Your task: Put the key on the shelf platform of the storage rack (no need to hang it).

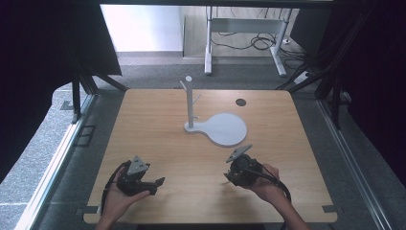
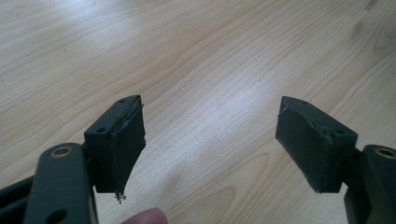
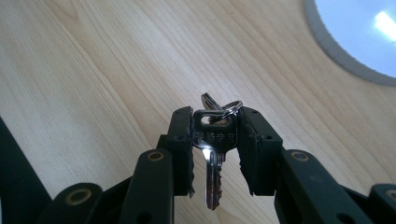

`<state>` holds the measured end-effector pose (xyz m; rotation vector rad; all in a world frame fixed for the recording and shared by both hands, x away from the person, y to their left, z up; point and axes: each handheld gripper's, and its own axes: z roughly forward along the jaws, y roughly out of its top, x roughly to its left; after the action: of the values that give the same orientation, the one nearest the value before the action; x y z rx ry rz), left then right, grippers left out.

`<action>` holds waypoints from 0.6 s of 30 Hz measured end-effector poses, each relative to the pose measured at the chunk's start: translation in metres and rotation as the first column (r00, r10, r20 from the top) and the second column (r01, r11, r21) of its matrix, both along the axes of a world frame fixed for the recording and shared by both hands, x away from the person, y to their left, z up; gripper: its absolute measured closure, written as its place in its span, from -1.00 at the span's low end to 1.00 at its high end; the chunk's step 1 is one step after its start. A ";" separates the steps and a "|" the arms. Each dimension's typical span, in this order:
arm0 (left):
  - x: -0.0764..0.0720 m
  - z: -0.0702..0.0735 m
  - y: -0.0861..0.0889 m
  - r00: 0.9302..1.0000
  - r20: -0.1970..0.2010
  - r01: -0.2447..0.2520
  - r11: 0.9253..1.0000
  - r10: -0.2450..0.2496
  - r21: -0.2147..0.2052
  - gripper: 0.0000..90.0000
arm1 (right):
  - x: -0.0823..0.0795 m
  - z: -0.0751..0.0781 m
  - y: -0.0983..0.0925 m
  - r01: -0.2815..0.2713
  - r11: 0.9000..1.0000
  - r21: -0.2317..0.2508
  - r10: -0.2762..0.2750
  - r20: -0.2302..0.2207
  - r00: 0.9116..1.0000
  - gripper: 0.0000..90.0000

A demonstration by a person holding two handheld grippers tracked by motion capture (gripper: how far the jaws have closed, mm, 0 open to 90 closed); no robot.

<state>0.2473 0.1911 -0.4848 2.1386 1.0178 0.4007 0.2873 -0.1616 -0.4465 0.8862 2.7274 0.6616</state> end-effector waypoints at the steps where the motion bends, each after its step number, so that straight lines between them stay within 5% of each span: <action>1: 0.000 0.000 0.000 1.000 0.001 0.001 1.000 -0.001 0.000 -0.46 | 0.000 0.002 -0.001 -0.001 1.000 0.002 0.001 0.007 1.000 0.51; 18: 0.001 -0.002 -0.002 1.000 -0.004 0.007 1.000 -0.007 0.004 -0.46 | 0.009 0.013 -0.009 0.017 1.000 0.019 -0.017 0.013 1.000 0.50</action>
<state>0.2481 0.1893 -0.4864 2.1467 1.0125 0.3962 0.2965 -0.1709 -0.4333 0.9045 2.7036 0.6881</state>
